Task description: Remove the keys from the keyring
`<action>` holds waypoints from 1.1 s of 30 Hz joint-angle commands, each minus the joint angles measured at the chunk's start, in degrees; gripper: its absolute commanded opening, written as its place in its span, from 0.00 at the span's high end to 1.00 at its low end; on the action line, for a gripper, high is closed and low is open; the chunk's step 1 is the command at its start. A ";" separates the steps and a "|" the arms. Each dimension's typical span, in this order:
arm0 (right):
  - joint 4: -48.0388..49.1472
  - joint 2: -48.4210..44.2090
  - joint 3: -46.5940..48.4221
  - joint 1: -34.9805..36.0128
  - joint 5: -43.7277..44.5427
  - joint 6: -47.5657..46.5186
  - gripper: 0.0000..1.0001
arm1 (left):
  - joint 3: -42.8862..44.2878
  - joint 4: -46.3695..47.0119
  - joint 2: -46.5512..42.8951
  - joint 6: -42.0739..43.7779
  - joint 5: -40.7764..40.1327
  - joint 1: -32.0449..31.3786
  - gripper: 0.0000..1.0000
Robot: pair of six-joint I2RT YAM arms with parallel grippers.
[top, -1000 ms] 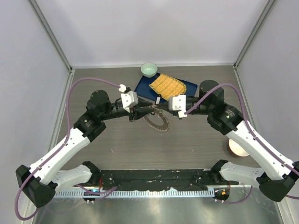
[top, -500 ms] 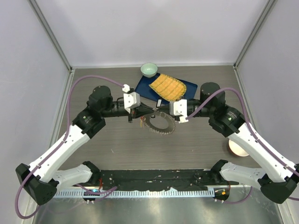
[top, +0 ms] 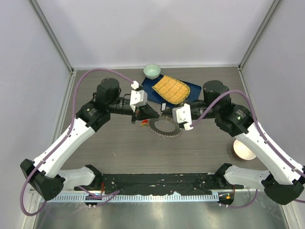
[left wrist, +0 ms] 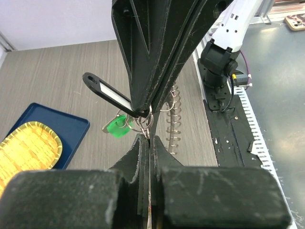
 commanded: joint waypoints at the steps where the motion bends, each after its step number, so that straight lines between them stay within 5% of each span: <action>1: 0.81 1.61 4.94 0.49 1.85 -5.26 0.99 | 2.79 -3.53 0.30 0.72 7.43 -0.56 1.00; 20: 9.14 2.49 -0.06 3.30 4.14 -8.17 0.99 | 3.31 2.71 4.52 -5.88 14.11 -0.65 1.00; 26: 11.26 -0.14 -3.66 3.30 4.14 -5.45 0.99 | 4.01 0.88 4.00 -4.83 10.09 -0.56 1.00; 30: 14.25 -2.34 -5.86 3.22 5.19 0.35 0.99 | 4.19 0.16 2.06 -3.60 1.13 0.58 0.67; 33: 16.00 -3.57 -6.22 3.30 6.34 5.88 0.99 | 4.72 -0.98 0.40 -2.62 -1.96 1.55 0.59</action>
